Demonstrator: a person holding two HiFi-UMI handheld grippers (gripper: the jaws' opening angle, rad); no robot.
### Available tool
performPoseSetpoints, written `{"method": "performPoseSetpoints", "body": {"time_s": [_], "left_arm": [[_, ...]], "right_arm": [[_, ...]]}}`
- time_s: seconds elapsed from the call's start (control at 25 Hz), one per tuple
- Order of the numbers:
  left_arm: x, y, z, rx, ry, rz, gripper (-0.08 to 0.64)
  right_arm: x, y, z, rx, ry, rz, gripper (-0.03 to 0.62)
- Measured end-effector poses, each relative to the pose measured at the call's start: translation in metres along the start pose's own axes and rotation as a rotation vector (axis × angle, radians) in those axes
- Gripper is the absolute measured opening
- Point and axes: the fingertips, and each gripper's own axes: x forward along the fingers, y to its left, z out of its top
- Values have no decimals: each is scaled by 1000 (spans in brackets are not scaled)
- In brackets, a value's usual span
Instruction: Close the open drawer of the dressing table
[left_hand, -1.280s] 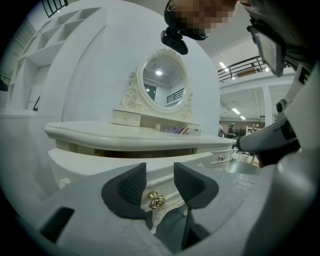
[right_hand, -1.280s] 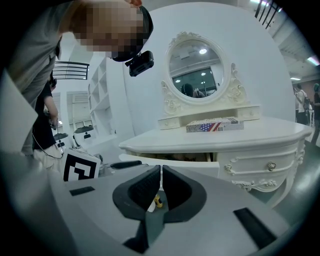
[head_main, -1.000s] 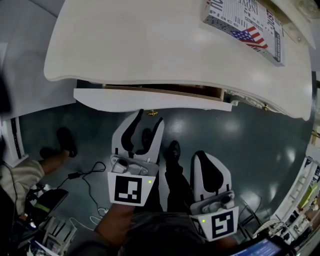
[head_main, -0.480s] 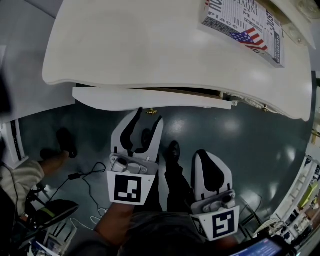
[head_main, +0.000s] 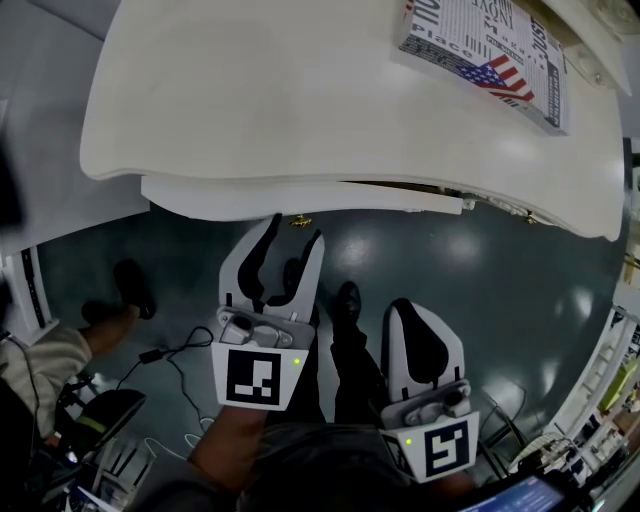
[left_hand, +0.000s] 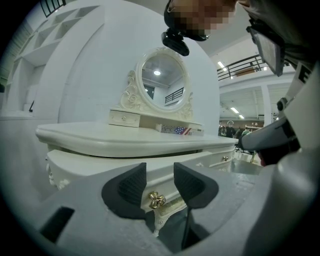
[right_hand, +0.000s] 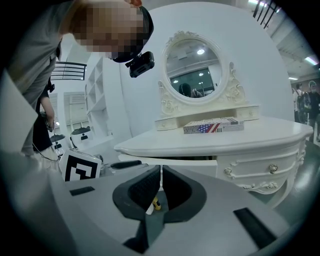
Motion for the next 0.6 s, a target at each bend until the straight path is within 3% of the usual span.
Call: {"method": "performPoseSetpoints", "body": {"time_s": [0.6], "left_arm": [[17, 7, 7, 11, -7, 7, 184]], "right_arm": [[10, -11, 0, 10, 6, -13, 15]]}}
